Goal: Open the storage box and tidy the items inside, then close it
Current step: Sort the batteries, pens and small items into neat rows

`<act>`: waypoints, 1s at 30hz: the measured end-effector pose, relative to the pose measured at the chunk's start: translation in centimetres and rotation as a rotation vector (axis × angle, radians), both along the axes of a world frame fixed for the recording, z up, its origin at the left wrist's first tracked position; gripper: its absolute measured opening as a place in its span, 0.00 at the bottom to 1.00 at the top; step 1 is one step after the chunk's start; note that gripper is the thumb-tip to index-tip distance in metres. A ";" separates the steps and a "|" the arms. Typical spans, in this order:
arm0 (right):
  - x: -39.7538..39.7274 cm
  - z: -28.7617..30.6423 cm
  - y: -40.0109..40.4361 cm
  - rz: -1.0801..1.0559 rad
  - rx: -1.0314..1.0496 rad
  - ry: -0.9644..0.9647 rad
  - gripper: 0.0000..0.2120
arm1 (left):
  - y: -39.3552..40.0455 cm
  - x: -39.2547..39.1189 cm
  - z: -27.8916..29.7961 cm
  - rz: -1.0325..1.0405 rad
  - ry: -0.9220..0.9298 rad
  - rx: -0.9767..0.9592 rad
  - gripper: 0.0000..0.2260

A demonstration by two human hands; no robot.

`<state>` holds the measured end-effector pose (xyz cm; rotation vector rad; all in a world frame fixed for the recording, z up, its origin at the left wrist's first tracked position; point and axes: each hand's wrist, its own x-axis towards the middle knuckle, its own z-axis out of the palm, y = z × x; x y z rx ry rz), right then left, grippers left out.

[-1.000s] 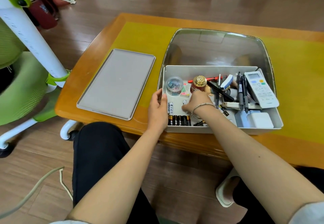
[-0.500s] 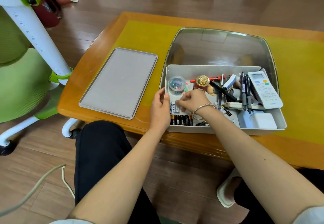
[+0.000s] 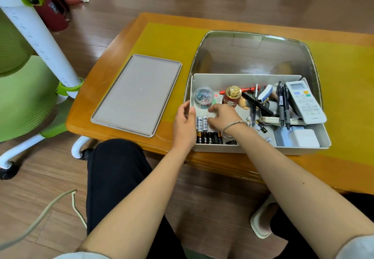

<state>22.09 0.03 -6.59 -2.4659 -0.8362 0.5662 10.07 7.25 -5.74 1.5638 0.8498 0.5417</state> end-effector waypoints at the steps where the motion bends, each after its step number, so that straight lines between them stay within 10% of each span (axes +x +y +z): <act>1: -0.1 0.1 0.1 -0.002 0.014 0.019 0.17 | 0.0 0.0 0.0 0.001 0.002 0.001 0.15; 23: 1.7 5.6 -6.0 0.096 0.154 0.200 0.11 | 0.1 0.0 -0.1 -0.011 -0.040 -0.059 0.14; 30: 1.6 4.7 -6.4 0.440 -0.431 -0.013 0.11 | 0.0 -0.1 0.0 -0.013 -0.028 -0.077 0.14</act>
